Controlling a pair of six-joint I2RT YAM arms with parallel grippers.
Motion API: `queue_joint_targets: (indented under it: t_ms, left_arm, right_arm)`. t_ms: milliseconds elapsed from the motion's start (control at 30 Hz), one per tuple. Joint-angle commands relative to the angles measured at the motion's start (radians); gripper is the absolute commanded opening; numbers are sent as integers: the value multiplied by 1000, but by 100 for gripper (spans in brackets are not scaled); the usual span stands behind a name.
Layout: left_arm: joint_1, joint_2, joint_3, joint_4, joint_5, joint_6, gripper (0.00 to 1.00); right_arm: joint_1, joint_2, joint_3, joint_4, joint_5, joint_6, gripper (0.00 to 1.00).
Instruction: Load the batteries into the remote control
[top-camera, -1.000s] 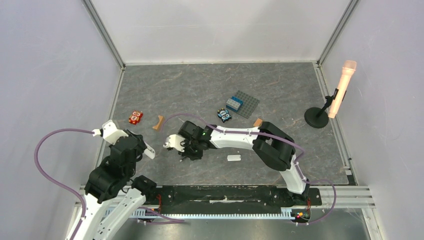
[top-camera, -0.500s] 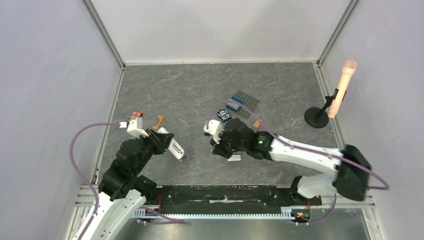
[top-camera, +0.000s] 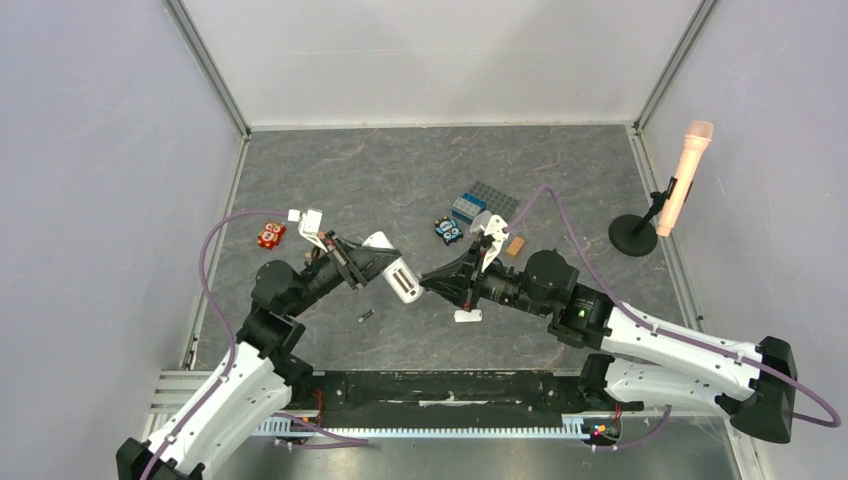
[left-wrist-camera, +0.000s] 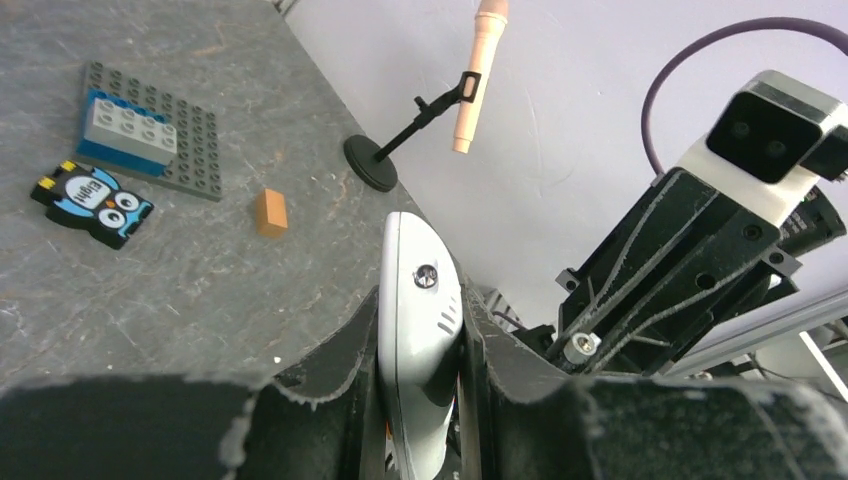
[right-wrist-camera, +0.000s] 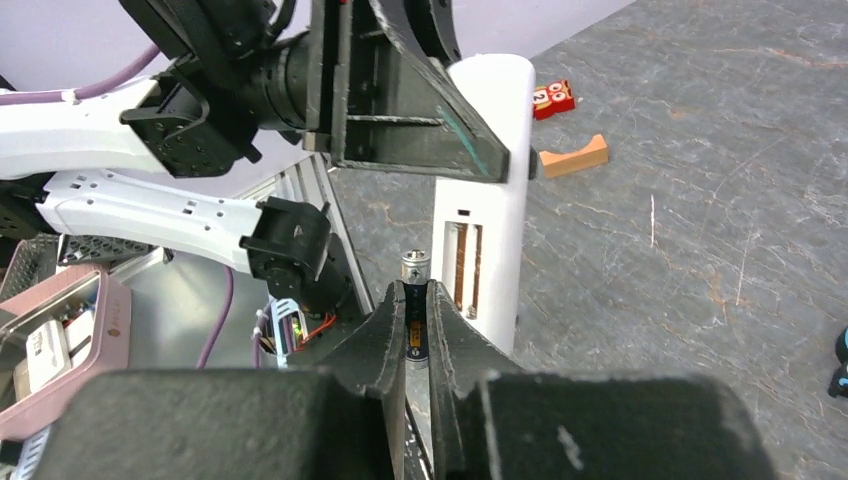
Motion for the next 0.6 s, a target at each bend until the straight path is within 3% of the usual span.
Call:
queue_joint_targets:
  t_ms: [0, 233, 567]
  left_arm:
    - [2, 42, 32, 126, 24, -108, 2]
    - [2, 39, 131, -237, -95, -206, 2]
    - [1, 8, 81, -299, -97, -288, 2]
  right_arm:
    - [20, 27, 38, 80, 55, 13, 5]
    - [36, 62, 26, 107, 121, -22, 5]
    - [55, 108, -16, 206, 167, 7, 5]
